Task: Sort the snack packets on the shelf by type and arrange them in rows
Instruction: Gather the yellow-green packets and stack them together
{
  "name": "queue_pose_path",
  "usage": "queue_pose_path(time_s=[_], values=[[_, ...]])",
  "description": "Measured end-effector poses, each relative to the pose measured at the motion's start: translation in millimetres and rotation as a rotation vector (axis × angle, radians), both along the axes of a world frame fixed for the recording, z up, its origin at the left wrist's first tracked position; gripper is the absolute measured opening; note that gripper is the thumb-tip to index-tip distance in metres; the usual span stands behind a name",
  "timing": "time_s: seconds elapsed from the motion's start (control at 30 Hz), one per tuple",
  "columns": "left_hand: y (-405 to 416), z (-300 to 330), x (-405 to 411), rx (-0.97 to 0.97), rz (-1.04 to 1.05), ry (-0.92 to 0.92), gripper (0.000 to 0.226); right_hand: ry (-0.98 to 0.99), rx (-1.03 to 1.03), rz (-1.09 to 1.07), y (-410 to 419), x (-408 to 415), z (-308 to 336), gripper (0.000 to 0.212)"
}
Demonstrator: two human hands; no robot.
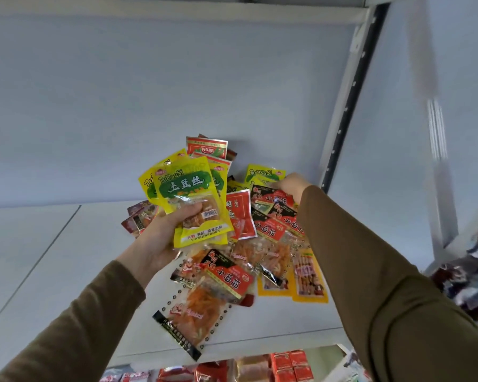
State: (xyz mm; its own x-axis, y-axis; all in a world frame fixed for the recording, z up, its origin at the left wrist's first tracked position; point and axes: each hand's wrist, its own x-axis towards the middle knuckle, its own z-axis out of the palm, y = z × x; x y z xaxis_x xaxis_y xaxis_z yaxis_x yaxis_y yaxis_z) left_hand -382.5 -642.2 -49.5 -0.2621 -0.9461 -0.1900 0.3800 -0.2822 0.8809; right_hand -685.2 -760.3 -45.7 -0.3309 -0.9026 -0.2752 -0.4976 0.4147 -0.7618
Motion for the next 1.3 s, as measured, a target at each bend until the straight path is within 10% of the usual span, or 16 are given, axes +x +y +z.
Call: queue_pose_path(time_s=[0.7, 0.97, 1.3], values=[[-25.9, 1.7, 13.3, -0.037, 0.041, -0.015, 0.052, -0.251, -0.978, 0.182, 7.4, 13.7, 115.4, 0.014], [-18.3, 11.5, 27.9, -0.067, 0.031, 0.023, 0.057, -0.775, -0.669, 0.476, 40.6, 80.8, 114.8, 0.018], [-0.5, 12.6, 57.3, -0.1, -0.133, 0.04, 0.078, -0.015, -0.578, 0.539, 42.3, 165.7, 42.0, 0.052]])
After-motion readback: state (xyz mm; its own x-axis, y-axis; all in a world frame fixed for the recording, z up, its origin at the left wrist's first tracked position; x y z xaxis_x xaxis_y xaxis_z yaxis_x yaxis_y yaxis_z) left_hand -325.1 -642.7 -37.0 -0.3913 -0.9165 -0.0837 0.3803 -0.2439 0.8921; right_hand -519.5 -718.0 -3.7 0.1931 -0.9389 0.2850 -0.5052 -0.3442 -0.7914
